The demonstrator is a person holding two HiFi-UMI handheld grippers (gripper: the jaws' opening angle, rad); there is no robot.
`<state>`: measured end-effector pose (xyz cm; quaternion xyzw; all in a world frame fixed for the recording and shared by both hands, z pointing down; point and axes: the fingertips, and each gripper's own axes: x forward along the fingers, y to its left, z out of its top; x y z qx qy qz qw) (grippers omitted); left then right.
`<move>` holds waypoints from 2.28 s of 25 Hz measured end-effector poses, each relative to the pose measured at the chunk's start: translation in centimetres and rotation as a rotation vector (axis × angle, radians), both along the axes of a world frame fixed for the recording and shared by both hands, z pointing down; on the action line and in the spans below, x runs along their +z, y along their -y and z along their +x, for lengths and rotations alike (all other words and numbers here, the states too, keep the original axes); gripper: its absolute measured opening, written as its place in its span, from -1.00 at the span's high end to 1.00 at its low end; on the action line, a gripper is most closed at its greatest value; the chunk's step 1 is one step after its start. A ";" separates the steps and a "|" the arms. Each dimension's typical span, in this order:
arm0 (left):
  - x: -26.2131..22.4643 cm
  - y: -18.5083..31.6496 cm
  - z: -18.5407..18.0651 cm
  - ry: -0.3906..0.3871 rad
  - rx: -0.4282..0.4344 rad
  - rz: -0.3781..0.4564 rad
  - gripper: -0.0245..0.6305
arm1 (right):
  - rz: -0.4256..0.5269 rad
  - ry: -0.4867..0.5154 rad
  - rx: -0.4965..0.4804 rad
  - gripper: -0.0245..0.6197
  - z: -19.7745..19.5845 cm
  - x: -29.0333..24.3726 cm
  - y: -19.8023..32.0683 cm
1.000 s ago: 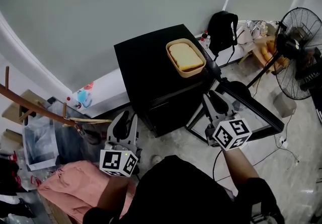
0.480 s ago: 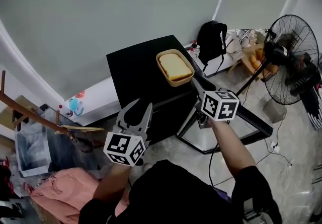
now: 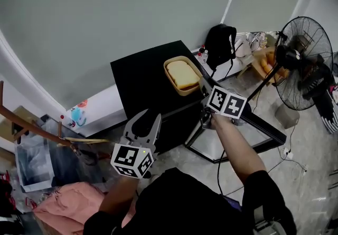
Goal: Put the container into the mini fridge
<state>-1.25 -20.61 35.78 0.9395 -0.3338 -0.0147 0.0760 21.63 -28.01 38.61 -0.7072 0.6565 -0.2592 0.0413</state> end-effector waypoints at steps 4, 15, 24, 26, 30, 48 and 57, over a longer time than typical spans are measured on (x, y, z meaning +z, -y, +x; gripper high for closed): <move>0.5 -0.1 0.2 -0.010 0.010 -0.010 0.55 | -0.024 -0.029 0.022 0.50 0.2 0.3 1.2; 2.1 -2.2 2.6 0.034 0.122 -0.017 0.55 | -0.062 0.127 -0.023 0.72 -0.6 0.5 0.4; 5.7 -3.6 6.3 -0.054 0.256 -0.278 0.54 | -0.041 0.190 -0.056 0.76 -1.2 0.3 -2.1; 6.2 -3.4 7.0 -0.151 0.281 -0.397 0.42 | -0.036 0.197 -0.063 0.76 -1.3 0.3 -2.4; 5.8 -2.8 8.3 -0.262 0.287 -0.479 0.19 | -0.033 0.187 -0.082 0.76 -1.4 0.4 -3.1; 4.3 -0.1 10.3 -0.643 0.249 -0.777 -0.03 | -0.054 0.202 -0.202 0.76 -0.6 0.3 -4.1; 5.2 -0.1 11.1 -0.783 0.237 -0.856 -0.05 | -0.067 0.207 -0.246 0.76 -0.7 0.3 -4.1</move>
